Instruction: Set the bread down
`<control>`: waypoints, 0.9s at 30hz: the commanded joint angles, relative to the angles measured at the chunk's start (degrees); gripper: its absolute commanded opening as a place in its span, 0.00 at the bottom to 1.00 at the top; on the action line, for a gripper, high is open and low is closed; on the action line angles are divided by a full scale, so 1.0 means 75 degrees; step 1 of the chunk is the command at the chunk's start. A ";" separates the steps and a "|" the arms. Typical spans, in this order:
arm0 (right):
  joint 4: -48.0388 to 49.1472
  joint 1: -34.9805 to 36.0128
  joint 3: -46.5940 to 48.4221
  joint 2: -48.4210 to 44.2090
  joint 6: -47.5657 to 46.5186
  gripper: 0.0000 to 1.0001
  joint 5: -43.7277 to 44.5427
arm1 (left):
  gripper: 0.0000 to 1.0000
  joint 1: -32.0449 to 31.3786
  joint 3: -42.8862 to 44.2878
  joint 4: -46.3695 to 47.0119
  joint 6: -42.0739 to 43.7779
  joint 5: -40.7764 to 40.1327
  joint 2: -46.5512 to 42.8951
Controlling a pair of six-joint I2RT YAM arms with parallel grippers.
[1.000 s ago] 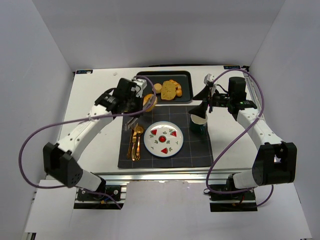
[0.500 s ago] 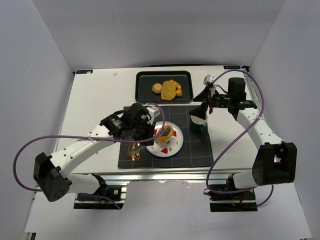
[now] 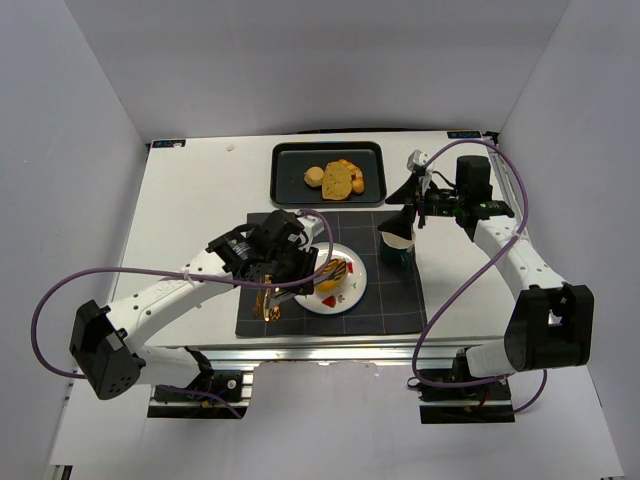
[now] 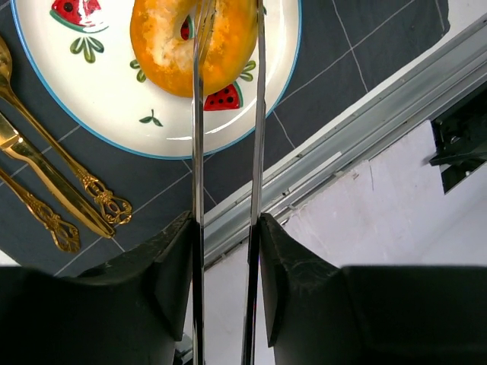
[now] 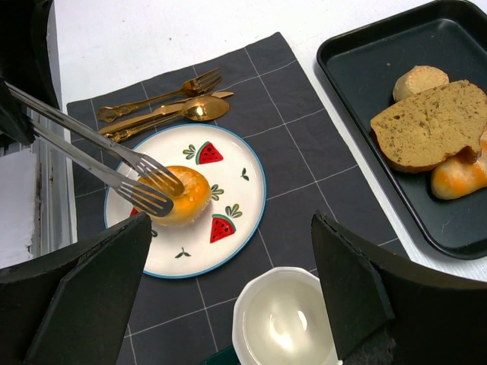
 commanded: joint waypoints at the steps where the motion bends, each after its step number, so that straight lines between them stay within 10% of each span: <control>1: 0.0032 -0.0043 0.0188 -0.0062 -0.0045 0.89 -0.0094 | 0.48 -0.0036 0.0070 0.0253 -0.0099 0.0227 -0.0254; 22: 0.0095 -0.0043 0.0118 -0.0054 -0.0048 0.89 -0.0118 | 0.51 -0.0038 0.0414 0.0239 -0.0133 0.0706 -0.0060; 27: 0.0076 -0.0043 0.0107 -0.0068 -0.0060 0.89 -0.0130 | 0.32 -0.0022 0.0683 0.0364 -0.0346 0.0026 -0.0225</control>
